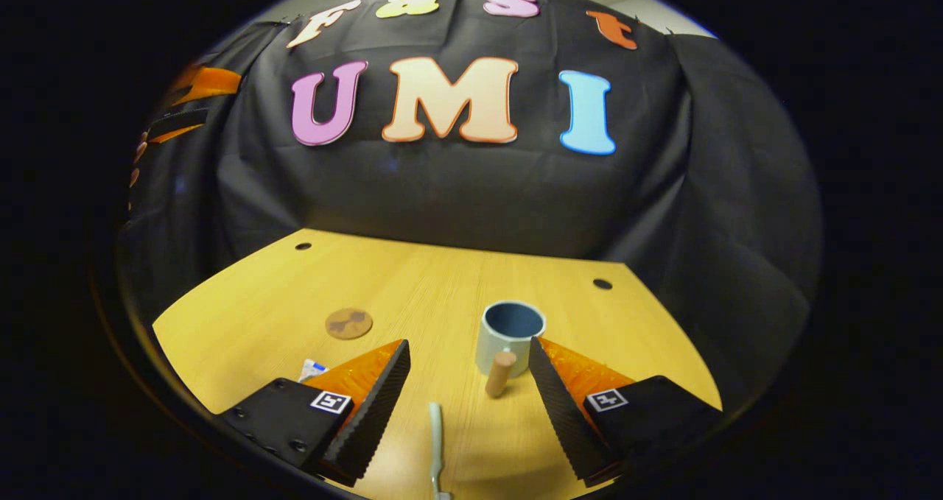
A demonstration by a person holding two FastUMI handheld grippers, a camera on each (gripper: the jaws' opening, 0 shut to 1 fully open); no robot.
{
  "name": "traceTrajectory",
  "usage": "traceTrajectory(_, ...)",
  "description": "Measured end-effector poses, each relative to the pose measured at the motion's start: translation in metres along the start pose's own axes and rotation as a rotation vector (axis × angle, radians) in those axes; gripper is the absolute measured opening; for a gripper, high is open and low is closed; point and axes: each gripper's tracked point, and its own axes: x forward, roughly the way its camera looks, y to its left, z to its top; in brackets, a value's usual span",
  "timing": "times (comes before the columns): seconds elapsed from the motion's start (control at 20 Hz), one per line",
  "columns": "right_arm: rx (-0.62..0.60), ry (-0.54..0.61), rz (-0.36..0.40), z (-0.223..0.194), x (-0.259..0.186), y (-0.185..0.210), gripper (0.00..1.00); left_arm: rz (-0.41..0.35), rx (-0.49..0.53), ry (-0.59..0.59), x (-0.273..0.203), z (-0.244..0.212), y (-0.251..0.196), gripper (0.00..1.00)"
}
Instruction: Put the toothbrush and toothpaste on the desktop into the cup, then pick up the cup and place it on the coaster on the desktop.
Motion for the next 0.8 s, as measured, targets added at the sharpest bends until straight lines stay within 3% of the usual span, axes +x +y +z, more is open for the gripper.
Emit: traceTrajectory(0.8,-0.064,0.451,0.035,-0.132,0.030,0.016,1.00,0.048,0.009,0.070,-0.003,-0.030,0.031,0.94)
